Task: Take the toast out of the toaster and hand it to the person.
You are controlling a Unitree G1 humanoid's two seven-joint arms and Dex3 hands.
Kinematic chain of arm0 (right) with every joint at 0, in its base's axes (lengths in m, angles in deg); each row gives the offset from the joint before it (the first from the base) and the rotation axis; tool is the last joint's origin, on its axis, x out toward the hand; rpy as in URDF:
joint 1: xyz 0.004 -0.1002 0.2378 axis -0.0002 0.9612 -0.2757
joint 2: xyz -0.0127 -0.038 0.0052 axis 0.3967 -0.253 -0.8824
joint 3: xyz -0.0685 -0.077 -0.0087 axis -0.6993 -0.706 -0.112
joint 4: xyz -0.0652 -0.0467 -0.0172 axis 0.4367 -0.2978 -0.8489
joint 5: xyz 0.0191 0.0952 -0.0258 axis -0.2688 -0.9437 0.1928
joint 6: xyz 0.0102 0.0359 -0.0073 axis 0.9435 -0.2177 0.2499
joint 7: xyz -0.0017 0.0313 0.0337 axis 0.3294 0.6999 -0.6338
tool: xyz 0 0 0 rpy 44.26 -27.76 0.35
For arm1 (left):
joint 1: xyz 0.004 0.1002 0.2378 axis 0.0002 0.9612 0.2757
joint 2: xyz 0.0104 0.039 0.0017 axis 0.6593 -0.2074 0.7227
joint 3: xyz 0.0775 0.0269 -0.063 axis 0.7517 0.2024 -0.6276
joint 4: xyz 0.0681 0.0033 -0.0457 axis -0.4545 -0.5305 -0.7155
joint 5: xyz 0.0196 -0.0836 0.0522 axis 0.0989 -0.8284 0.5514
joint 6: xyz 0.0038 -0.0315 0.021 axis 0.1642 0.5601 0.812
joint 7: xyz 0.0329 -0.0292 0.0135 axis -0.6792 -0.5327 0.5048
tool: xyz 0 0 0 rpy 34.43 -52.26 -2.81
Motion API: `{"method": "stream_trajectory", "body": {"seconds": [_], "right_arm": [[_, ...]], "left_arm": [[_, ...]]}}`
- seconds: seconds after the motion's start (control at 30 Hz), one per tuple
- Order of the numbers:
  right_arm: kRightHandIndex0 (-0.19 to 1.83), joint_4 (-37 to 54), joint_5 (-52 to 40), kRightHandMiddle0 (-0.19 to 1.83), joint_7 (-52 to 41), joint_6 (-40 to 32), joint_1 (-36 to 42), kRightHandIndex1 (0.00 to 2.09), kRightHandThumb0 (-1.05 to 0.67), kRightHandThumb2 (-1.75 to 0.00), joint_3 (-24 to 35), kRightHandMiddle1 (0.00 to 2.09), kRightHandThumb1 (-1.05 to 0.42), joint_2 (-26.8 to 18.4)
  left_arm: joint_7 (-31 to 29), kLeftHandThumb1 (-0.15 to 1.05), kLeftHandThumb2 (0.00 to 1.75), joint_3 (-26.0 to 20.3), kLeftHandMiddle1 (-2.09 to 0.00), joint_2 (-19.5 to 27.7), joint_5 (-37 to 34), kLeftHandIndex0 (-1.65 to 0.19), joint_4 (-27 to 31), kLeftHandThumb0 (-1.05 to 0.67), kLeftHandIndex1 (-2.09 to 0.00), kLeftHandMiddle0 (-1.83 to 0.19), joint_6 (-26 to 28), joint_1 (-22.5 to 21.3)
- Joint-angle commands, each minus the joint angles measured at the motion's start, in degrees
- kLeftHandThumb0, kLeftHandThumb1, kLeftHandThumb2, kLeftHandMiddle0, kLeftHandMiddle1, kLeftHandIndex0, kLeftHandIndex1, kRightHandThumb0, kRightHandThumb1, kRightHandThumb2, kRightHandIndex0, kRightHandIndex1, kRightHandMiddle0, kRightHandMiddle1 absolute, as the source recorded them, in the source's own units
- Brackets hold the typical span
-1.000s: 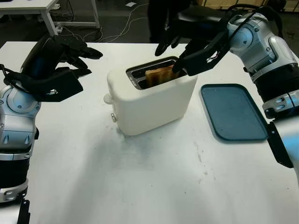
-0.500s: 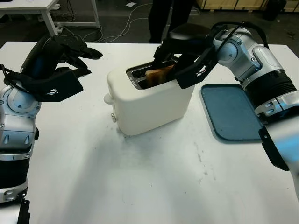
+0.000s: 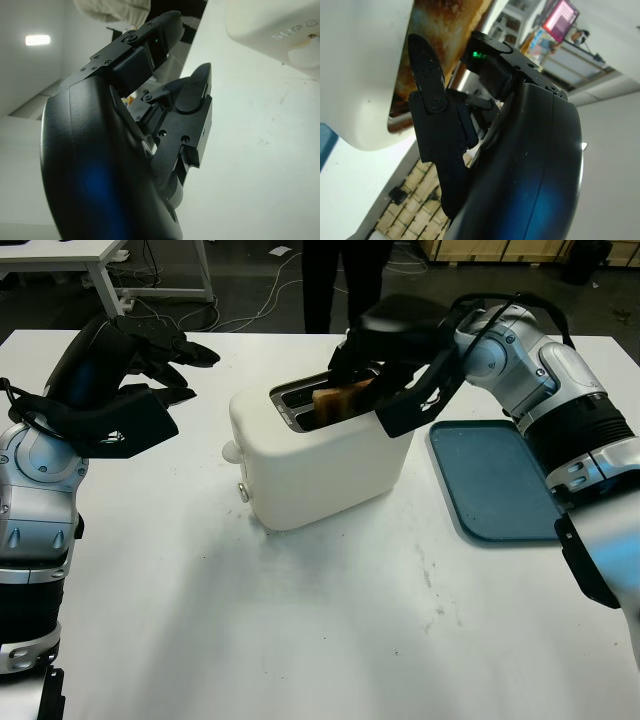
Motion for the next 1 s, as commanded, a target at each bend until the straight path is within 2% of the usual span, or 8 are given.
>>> {"method": "stream_trajectory", "body": {"seconds": [0.0,0.13,0.17,0.23,0.3,0.43,0.7,0.97], "right_arm": [[0.72,0.25,-0.01,0.65,-1.22,-0.37,1.82,1.53,-0.2,0.0,-0.09,1.27,-0.84,-0.39],[0.85,1.33,1.9,0.65,2.57,1.89,2.36,1.7,-0.22,0.0,-0.3,1.51,-0.81,-1.78],[0.87,1.6,2.56,0.65,3.92,2.34,2.5,1.72,-0.24,-0.01,-0.37,1.51,-0.81,-2.16],[0.92,1.98,3.89,0.62,6.28,2.76,2.72,1.74,-0.22,-0.01,-0.41,1.68,-0.83,-2.69],[0.93,2.37,5.71,0.62,9.1,3.15,2.87,1.74,-0.21,-0.02,-0.6,1.73,-0.84,-3.24],[0.94,1.95,7.09,0.63,12.51,4.0,2.92,1.75,-0.18,-0.02,-0.39,1.74,-0.84,-3.53],[0.94,0.15,3.97,0.65,11.59,4.68,1.69,1.75,-0.14,-0.01,1.94,1.74,-0.81,-2.76],[0.92,-6.41,-3.36,0.7,9.38,4.48,-0.93,1.75,-0.1,-0.02,6.82,1.75,-0.82,-0.91]], "left_arm": [[0.15,0.85,0.0,0.01,-0.64,0.02,0.14,-1.06,-0.34,-0.02,-0.01,-0.89,0.05,0.16],[0.3,0.84,0.0,0.07,-0.65,0.1,0.33,-1.06,-0.36,-0.01,-0.01,-0.9,-0.37,0.15],[0.43,0.84,0.0,0.07,-0.65,0.12,0.28,-1.06,-0.61,-0.01,-0.01,-0.9,-0.97,0.14],[0.48,0.83,0.0,0.05,-0.65,0.04,0.2,-1.07,-0.7,0.0,-0.01,-0.91,-1.16,0.08],[0.36,0.84,0.0,0.09,-0.65,-0.07,0.24,-1.07,-0.53,-0.01,-0.01,-0.9,-0.52,0.0],[0.5,0.84,0.0,0.2,-0.65,-0.11,0.44,-1.07,-0.49,0.02,-0.01,-0.91,-0.58,0.03],[0.13,0.85,0.01,-0.05,-0.64,0.07,0.23,-1.06,-0.09,-0.01,0.0,-0.89,0.14,0.2],[0.29,0.84,0.0,0.09,-0.65,-0.02,0.43,-1.07,-0.17,-0.01,-0.01,-0.9,0.22,0.14]]}}
